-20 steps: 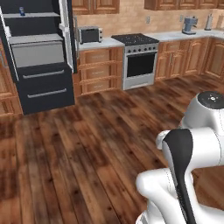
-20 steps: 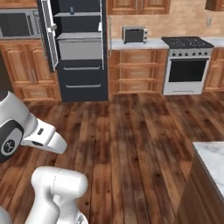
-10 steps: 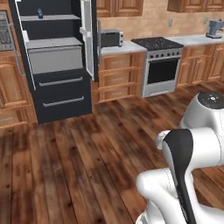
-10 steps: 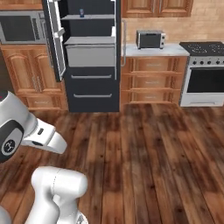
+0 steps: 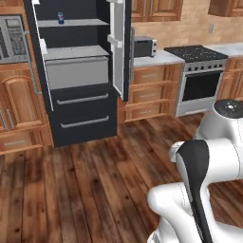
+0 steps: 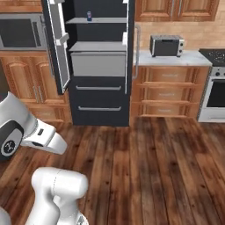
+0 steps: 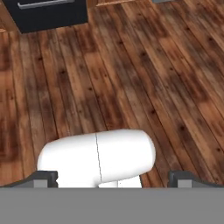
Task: Open the fridge, grab two sodas, and place both sodas inside the bowl with ice on the dining counter.
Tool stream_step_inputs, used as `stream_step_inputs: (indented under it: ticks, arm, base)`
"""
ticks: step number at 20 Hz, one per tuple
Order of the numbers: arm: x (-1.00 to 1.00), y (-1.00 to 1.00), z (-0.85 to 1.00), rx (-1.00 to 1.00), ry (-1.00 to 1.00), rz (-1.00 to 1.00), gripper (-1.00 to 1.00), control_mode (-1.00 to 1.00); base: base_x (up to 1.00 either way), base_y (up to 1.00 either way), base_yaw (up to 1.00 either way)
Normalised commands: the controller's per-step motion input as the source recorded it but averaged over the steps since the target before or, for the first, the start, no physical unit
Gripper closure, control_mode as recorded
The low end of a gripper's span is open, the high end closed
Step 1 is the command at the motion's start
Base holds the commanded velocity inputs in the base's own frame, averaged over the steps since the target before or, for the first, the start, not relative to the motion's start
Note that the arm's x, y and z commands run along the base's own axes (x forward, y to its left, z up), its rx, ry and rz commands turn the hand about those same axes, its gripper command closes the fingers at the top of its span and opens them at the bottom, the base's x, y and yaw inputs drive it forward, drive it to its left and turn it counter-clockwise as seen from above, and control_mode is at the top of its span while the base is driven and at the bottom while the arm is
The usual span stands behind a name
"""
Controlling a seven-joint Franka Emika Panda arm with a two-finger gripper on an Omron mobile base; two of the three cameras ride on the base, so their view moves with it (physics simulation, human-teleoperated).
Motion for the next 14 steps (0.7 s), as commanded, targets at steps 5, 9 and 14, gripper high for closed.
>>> stream_step_inputs:
  ticks: [5,9,14]
  arm:
    - [0.0,0.0,0.0,0.0,0.0,0.0,-1.0,1.0]
    - [0.0,0.0,0.0,0.0,0.0,0.0,-1.0,1.0]
    - [0.0,0.0,0.0,0.0,0.0,0.0,-1.0,1.0]
  base:
    - [0.99,0.43,0.15]
    - [0.95,0.37,0.15]
    - [0.92,0.24,0.16]
